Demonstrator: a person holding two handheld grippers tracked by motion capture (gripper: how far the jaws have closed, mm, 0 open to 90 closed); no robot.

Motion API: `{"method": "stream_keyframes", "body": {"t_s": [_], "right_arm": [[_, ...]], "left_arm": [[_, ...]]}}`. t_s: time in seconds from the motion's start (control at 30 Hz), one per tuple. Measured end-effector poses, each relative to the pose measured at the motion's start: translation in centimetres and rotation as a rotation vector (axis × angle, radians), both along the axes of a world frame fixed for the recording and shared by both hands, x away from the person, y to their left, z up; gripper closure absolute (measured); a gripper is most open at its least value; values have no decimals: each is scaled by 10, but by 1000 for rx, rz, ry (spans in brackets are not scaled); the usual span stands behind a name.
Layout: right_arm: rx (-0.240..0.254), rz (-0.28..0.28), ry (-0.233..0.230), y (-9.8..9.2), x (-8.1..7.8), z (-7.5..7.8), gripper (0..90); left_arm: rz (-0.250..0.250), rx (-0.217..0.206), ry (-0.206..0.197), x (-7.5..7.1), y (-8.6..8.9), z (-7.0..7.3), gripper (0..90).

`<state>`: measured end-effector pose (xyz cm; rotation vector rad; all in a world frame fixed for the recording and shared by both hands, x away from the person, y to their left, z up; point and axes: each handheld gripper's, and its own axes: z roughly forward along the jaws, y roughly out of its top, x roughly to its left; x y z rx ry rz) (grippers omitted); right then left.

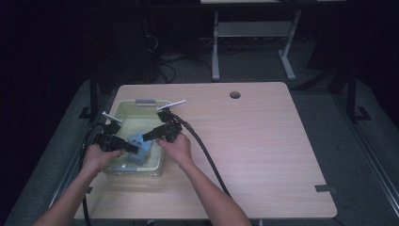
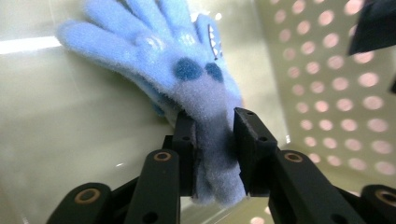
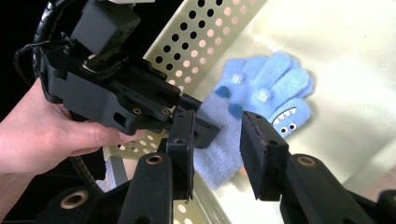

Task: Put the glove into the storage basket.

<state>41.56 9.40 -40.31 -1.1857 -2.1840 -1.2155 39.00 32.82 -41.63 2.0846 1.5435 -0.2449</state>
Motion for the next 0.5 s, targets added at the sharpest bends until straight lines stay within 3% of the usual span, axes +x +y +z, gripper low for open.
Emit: {"method": "stream_keyframes", "body": {"t_s": [0.1,0.23,0.3,0.4,0.5], "right_arm": [[6,-3,-5,-3,-1,2,654],[21,-15,-11,-8,-1,6,653],[27,-21,-14,-12,-1,8,652],[34,-31,-25,-18,-1,11,649],[35,-45,-29,-25,-1,14,644]], "left_arm": [[8,29,1,0,1,1,649],[38,23,-23,0,5,9,595],[40,44,-35,1,8,15,582],[32,51,-73,2,9,24,599],[23,66,-110,3,7,31,694]]}}
